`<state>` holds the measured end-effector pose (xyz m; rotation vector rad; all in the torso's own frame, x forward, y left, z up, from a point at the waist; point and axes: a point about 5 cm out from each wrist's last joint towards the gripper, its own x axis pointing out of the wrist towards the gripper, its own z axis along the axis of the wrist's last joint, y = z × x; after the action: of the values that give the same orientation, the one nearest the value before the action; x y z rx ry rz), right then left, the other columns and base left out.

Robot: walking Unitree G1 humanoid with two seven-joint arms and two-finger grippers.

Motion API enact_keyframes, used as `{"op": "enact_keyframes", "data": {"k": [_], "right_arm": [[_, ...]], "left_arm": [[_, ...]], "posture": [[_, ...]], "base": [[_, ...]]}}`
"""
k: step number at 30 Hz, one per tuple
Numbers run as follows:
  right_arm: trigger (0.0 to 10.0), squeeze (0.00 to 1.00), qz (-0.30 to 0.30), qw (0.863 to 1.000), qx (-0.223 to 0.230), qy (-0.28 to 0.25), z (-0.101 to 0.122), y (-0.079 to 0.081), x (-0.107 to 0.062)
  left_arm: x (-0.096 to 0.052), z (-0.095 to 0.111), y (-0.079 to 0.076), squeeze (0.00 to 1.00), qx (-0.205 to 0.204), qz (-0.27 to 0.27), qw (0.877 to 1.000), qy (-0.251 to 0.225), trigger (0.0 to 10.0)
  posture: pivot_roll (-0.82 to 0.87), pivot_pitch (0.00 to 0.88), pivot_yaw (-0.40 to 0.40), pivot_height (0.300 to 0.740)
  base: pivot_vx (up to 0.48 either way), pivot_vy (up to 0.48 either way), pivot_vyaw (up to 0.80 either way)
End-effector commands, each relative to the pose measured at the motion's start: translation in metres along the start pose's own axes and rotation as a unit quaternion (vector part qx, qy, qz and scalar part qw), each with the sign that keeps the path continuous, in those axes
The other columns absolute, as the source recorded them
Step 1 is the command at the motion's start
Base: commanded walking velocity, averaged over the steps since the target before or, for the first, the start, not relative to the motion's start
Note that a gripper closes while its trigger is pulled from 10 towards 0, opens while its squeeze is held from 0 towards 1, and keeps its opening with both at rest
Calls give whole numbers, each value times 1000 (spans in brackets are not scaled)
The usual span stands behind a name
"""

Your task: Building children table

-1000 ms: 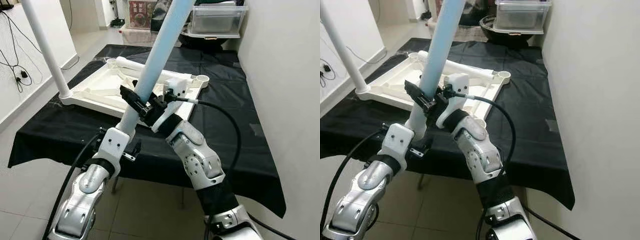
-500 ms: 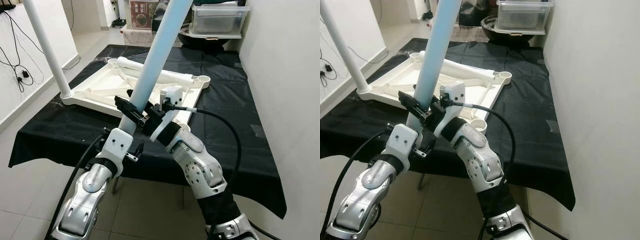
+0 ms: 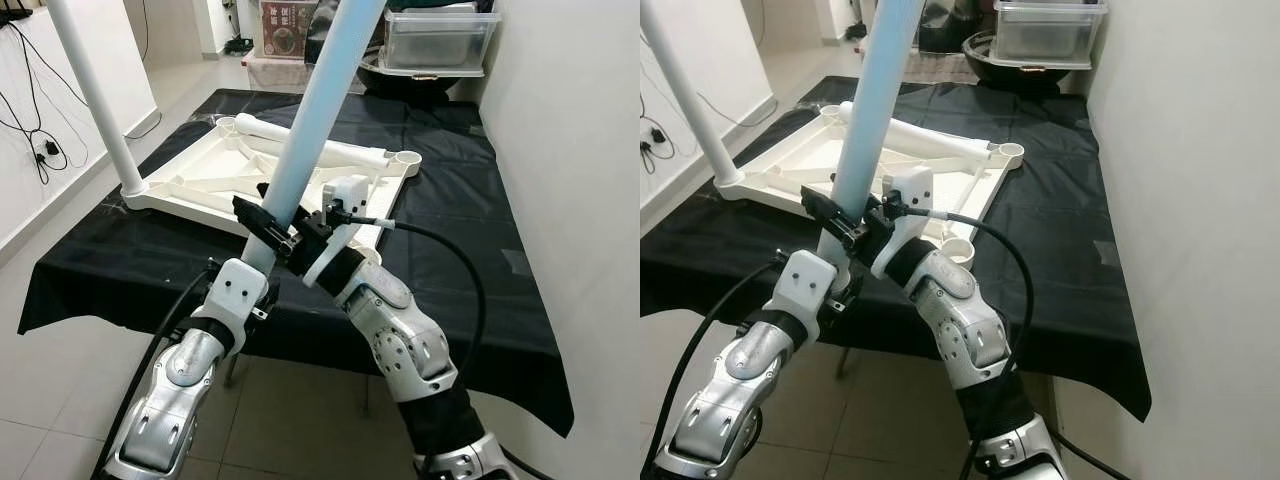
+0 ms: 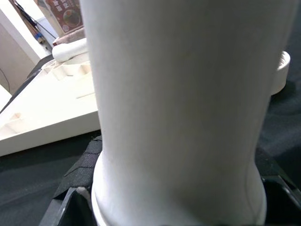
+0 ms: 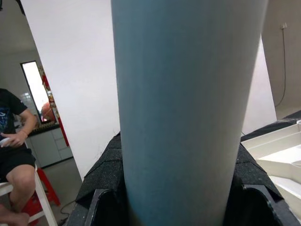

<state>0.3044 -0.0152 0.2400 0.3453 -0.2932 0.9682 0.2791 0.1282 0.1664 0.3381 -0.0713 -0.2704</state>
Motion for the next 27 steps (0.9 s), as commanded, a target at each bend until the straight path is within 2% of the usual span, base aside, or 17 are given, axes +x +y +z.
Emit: {"op": "enact_keyframes", "data": {"k": [1,2,3,4,5,9,10,11,22,23,26,27], "right_arm": [[10000,0,21,1000,2,4,0,8,3],[10000,75,22,1000,2,5,0,8,3],[10000,600,24,1000,-2,5,0,8,3],[10000,600,25,1000,-4,4,0,8,4],[10000,1000,28,1000,-4,5,0,9,4],[10000,1000,27,1000,-5,7,-1,9,4],[10000,863,28,1000,-6,10,-2,10,3],[10000,0,29,999,-6,13,-2,11,3],[10000,0,30,999,-5,18,-4,15,5],[4157,0,31,999,-4,18,-4,16,6],[4157,0,31,999,-4,18,-4,16,6],[0,0,32,999,-3,18,-4,17,6]], "left_arm": [[-1,-6,-5,0,7,-12,1000,11,10000],[-1,-6,-4,0,8,-12,1000,11,10000],[-1,-7,-4,0,8,-11,1000,11,10000],[-1,-7,-4,0,8,-11,1000,12,10000],[-1,-8,-4,0,9,-12,1000,12,10000],[-1,-8,-4,0,9,-12,1000,12,10000],[-2,-8,-5,0,10,-13,1000,11,10000],[-2,-8,-5,0,9,-14,1000,11,10000],[-2,-10,-11,0,9,-21,1000,13,10000],[-2,-10,-12,0,9,-22,1000,13,10000],[-3,-10,-13,0,9,-23,1000,13,10000],[-3,-10,-13,0,8,-23,1000,13,10000]], "posture": [[-1,61,15,740],[-1,61,15,740],[-1,61,15,740],[-1,61,15,740],[-1,56,15,740],[-1,56,15,740],[1,56,15,740],[0,55,13,740],[-1,63,14,740],[-1,64,13,740],[-1,64,13,740],[-1,64,13,740]], "base": [[0,0,0],[0,0,0],[0,0,0],[0,0,0],[0,0,0],[0,0,0],[0,0,0],[0,0,0],[0,0,0],[0,0,0],[0,0,0],[0,0,0]]}}
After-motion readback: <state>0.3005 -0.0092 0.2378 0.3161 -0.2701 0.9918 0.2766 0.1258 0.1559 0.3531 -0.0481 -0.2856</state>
